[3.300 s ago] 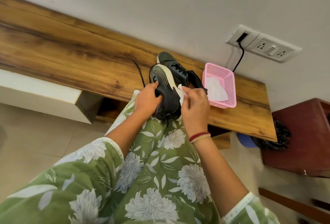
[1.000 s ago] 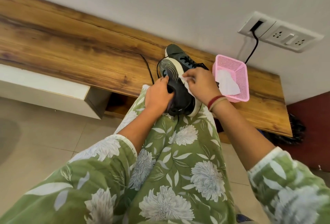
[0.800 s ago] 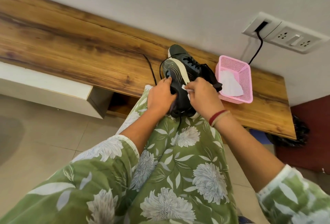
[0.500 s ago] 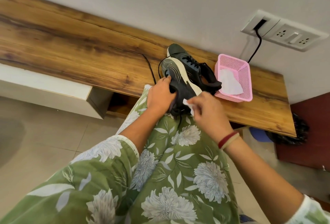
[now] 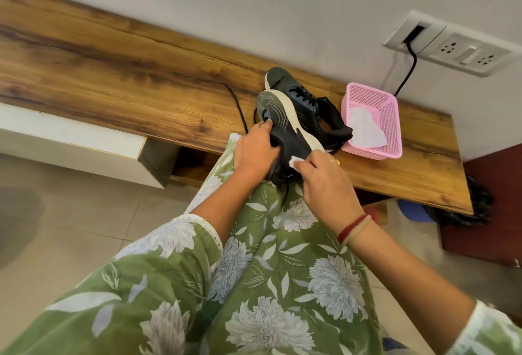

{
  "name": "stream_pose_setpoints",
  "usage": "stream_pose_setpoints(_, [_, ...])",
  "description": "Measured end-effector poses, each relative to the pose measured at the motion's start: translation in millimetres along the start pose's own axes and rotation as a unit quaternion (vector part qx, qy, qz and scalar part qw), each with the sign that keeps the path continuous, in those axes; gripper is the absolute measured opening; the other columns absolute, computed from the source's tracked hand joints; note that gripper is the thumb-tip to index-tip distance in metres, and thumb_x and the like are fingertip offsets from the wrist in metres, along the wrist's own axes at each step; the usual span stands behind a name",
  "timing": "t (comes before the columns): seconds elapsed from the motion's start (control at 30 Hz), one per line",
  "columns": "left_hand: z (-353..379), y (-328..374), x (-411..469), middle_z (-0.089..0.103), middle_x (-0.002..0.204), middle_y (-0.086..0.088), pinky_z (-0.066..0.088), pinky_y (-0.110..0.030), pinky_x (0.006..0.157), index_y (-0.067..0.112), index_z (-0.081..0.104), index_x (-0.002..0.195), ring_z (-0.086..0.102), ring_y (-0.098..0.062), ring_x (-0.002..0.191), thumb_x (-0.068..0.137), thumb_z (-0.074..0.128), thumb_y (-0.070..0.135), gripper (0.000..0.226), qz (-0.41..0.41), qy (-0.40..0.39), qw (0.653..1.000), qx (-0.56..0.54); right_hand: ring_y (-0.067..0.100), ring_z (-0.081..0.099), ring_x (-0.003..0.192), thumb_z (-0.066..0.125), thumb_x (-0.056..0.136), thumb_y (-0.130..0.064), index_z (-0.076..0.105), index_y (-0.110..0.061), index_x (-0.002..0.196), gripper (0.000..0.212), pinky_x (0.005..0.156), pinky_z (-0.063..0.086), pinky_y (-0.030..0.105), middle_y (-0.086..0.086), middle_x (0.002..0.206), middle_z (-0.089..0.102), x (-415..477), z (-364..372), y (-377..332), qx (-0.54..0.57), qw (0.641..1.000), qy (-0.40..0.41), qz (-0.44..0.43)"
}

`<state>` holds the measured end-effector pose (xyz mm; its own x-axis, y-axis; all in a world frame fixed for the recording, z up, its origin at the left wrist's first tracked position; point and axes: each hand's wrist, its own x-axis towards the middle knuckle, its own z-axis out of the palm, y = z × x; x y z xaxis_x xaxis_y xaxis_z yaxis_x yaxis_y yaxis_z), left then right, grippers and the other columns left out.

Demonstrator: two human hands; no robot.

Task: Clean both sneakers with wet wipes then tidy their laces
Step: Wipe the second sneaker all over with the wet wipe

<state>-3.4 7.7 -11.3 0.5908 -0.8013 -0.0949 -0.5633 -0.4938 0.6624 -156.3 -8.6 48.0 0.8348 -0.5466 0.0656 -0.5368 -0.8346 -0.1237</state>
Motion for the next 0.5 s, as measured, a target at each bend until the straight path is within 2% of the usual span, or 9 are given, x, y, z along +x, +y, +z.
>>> stream_pose_setpoints(0.07, [-1.0, -0.1, -0.2, 0.05, 0.136, -0.007, 0.045, -0.037, 0.09, 0.016, 0.038, 0.144, 0.055, -0.027, 0.116, 0.089, 0.055, 0.021, 0.058, -0.004, 0.003, 1.0, -0.002, 0.022, 0.052, 0.078, 0.058, 0.082, 0.004, 0.067, -0.007, 0.101, 0.024, 0.066, 0.046, 0.032, 0.005, 0.086, 0.052, 2.9, -8.2, 5.9, 0.055, 0.998, -0.002, 0.022])
stream_pose_setpoints(0.13, [-1.6, -0.3, -0.2, 0.051, 0.136, -0.006, 0.044, -0.036, 0.09, 0.016, 0.038, 0.144, 0.054, -0.027, 0.117, 0.089, 0.055, 0.021, 0.058, -0.003, 0.005, 1.0, -0.003, 0.016, 0.048, 0.086, 0.053, 0.089, -0.005, 0.066, -0.009, 0.108, 0.023, 0.075, 0.039, 0.026, 0.0, 0.091, 0.048, 20.4, -17.5, 14.2, 0.1, 0.99, 0.047, 0.089])
stream_pose_setpoints(0.2, [-1.9, 0.8, -1.5, 0.051, 0.135, -0.006, 0.044, -0.035, 0.089, 0.016, 0.038, 0.144, 0.054, -0.027, 0.117, 0.089, 0.055, 0.021, 0.058, -0.003, 0.007, 1.0, -0.002, 0.017, 0.049, 0.091, 0.051, 0.092, -0.009, 0.066, -0.011, 0.112, 0.025, 0.078, 0.034, 0.023, 0.0, 0.095, 0.049, 38.0, -16.8, 23.3, 0.109, 0.982, 0.081, 0.132])
stream_pose_setpoints(0.27, [-3.1, 1.5, -2.2, 0.051, 0.135, -0.006, 0.044, -0.035, 0.089, 0.016, 0.038, 0.144, 0.054, -0.026, 0.117, 0.089, 0.055, 0.02, 0.058, 0.0, 0.008, 1.0, -0.001, 0.021, 0.052, 0.091, 0.05, 0.092, -0.009, 0.066, -0.011, 0.112, 0.025, 0.077, 0.039, 0.027, 0.006, 0.096, 0.054, 40.7, -6.7, 22.8, 0.091, 0.985, 0.075, 0.126])
stream_pose_setpoints(0.33, [-3.6, 0.2, -2.2, 0.052, 0.134, -0.007, 0.044, -0.035, 0.089, 0.015, 0.038, 0.143, 0.054, -0.026, 0.117, 0.088, 0.055, 0.019, 0.058, 0.006, 0.005, 1.0, -0.001, 0.027, 0.052, 0.084, 0.053, 0.089, -0.004, 0.067, -0.007, 0.109, 0.024, 0.069, 0.044, 0.034, 0.011, 0.088, 0.054, 26.4, 7.8, 18.2, 0.067, 0.988, 0.095, 0.099])
stream_pose_setpoints(0.4, [-3.2, 0.1, -2.2, 0.052, 0.134, -0.006, 0.044, -0.035, 0.089, 0.015, 0.039, 0.143, 0.054, -0.026, 0.117, 0.088, 0.055, 0.02, 0.057, 0.009, 0.005, 1.0, 0.0, 0.027, 0.051, 0.073, 0.058, 0.085, 0.003, 0.066, -0.003, 0.106, 0.024, 0.059, 0.043, 0.033, 0.012, 0.08, 0.052, 7.7, 15.3, 16.0, 0.057, 0.986, 0.135, 0.078])
stream_pose_setpoints(0.5, [-2.3, 1.3, -2.3, 0.053, 0.133, -0.006, 0.044, -0.034, 0.09, 0.016, 0.039, 0.143, 0.055, -0.025, 0.117, 0.089, 0.055, 0.022, 0.057, 0.009, 0.009, 1.0, 0.002, 0.025, 0.049, 0.067, 0.058, 0.083, 0.006, 0.065, 0.0, 0.108, 0.027, 0.055, 0.041, 0.032, 0.012, 0.078, 0.051, -15.5, 25.3, 14.4, 0.039, 0.985, 0.161, 0.051])
